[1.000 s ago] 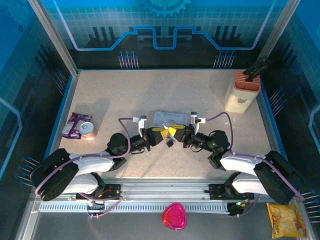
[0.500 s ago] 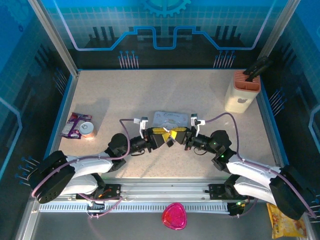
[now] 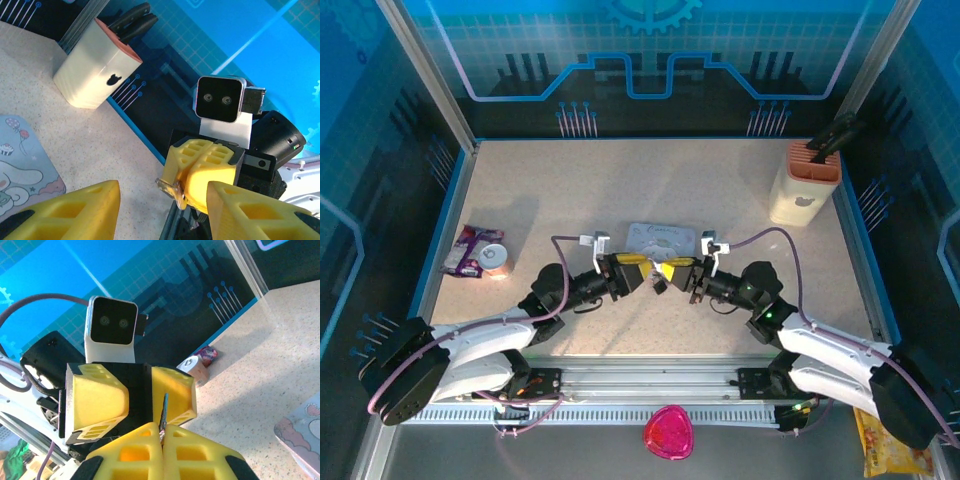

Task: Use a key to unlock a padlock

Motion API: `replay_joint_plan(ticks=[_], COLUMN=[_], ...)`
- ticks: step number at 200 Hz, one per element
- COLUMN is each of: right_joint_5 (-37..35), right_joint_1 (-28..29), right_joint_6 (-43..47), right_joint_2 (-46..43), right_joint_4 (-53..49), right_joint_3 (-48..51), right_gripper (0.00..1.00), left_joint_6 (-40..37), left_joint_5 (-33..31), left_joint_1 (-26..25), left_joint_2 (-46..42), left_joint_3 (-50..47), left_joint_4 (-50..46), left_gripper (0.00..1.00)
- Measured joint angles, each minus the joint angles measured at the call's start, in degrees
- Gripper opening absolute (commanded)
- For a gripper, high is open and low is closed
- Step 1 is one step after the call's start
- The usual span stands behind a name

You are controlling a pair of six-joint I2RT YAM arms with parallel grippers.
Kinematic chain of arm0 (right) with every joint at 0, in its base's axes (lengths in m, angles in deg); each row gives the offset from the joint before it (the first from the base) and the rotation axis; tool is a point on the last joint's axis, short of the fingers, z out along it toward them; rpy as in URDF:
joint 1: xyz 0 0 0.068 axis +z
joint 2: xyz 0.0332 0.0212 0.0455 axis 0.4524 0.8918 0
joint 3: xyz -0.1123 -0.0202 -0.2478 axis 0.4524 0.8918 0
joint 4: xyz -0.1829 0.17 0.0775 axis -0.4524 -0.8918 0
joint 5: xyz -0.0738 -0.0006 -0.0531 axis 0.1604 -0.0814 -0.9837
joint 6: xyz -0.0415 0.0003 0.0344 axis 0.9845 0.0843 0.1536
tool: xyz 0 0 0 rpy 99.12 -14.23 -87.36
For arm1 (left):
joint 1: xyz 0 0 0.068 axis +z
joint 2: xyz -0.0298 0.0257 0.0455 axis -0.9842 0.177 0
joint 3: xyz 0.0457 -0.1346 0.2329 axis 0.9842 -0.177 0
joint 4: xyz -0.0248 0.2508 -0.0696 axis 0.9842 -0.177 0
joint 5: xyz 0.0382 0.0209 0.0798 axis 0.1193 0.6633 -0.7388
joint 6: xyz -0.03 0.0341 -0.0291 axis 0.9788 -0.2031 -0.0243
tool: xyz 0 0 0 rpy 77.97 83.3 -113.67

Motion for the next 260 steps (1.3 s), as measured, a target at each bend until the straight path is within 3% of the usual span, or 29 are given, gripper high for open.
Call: replay_joint_plan(ticks=[25, 99, 131, 182, 260], right_joint_5=[0.20, 0.35, -0.28, -0.39, 1.97], right_joint_1=[1.07, 1.57, 1.57, 1.57, 1.95], right_joint_6=[0.17, 0.83, 0.48, -2.67, -6.34], right_joint_2=[1.38, 2.10, 3.19, 7.21, 10.86], right_joint_4=[0.83, 1.49, 2.73, 10.03, 17.29], right_joint_3=[0.00, 0.00, -0.02, -0.07, -0.04], right_gripper=[0.00, 0.00, 0.01, 0.16, 0.14], left_joint_6=[0.57, 2.32, 3.45, 4.85, 4.92], left_joint_5=[0.72, 3.30, 3.43, 1.25, -0.22], left_joint_1=[0.00, 0.07, 0.26, 0.13, -1.31], left_joint_2=[0.42, 2.01, 2.38, 4.07, 5.66], left_joint_3=[0.17, 1.29, 1.46, 1.44, 1.44], left_joint_4=[-0.15, 0.13, 1.51, 6.16, 11.32], left_gripper=[0.46, 0.10, 0.01, 0.00, 0.00])
